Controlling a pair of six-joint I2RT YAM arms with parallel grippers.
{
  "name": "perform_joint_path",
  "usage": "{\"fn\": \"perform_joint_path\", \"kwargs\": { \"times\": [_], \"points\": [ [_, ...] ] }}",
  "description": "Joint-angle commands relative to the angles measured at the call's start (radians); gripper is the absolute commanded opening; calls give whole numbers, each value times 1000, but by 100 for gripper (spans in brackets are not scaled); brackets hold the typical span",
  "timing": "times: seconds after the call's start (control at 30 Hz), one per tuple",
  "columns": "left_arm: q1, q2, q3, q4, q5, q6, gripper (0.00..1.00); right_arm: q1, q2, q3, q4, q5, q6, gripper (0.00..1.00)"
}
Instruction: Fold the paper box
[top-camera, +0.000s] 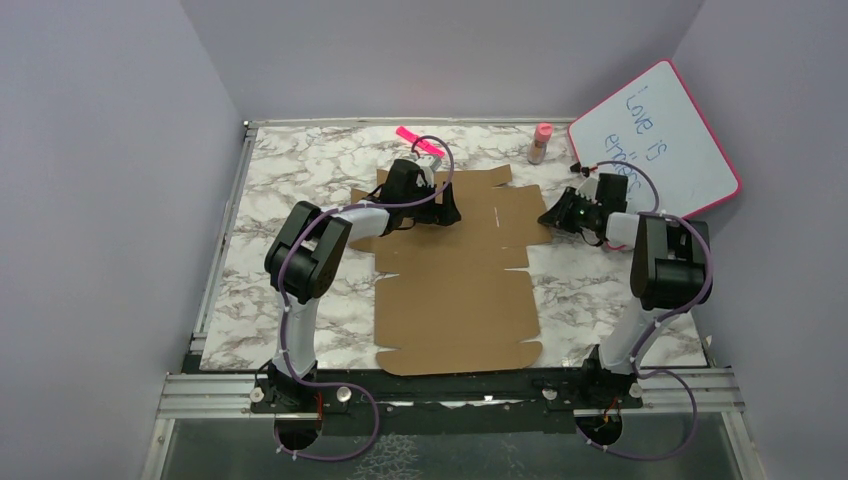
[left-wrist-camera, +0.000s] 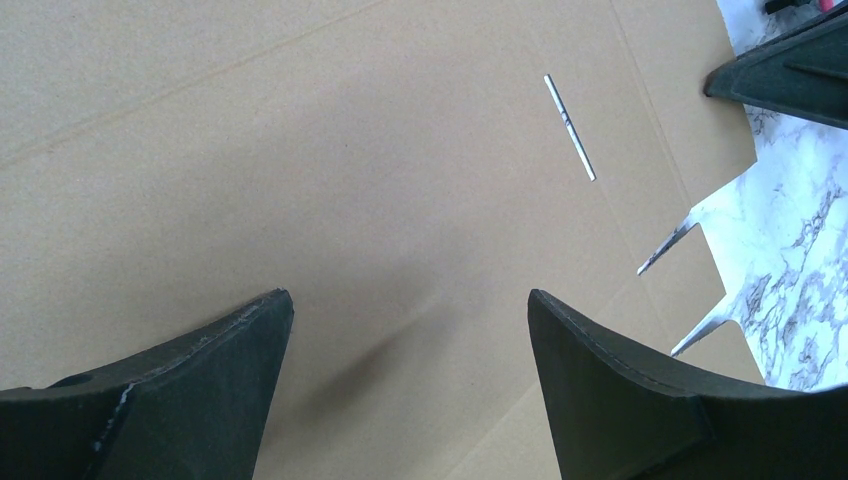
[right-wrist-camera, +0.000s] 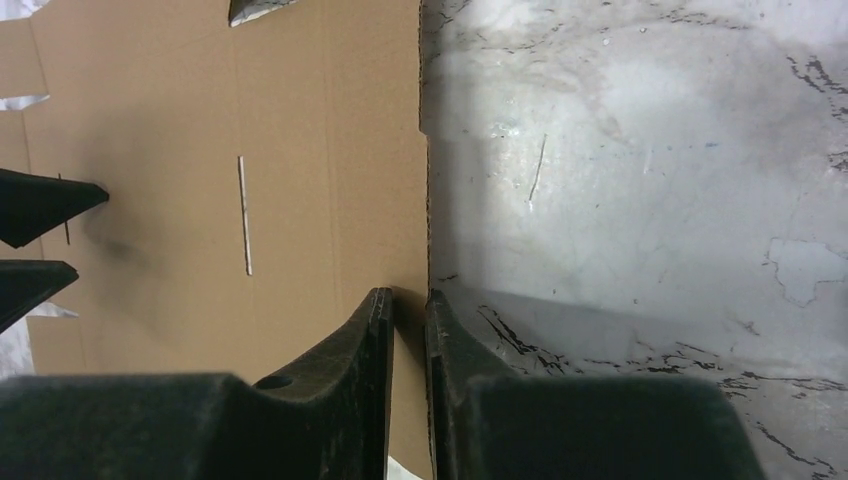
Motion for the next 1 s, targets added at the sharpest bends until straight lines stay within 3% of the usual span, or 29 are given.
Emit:
{"fn": "perform_joint_path", "kwargs": {
  "times": [0.0,0.27,0.6,0.97],
  "points": [
    [-5,34,-31,-115,15,1,89,12,-28,25,-57,-16,-42,16],
    [-5,42,-35,-119,7,-1,89,122,-123,51,-171,229,-128,8],
    [-5,57,-32,-118,7,-8,89,360,-154,137,-319,627,-226,3],
    [-2,69,-27,-118,3,-10,89,514,-127,222,-415,875,-268,2]
  ]
}}
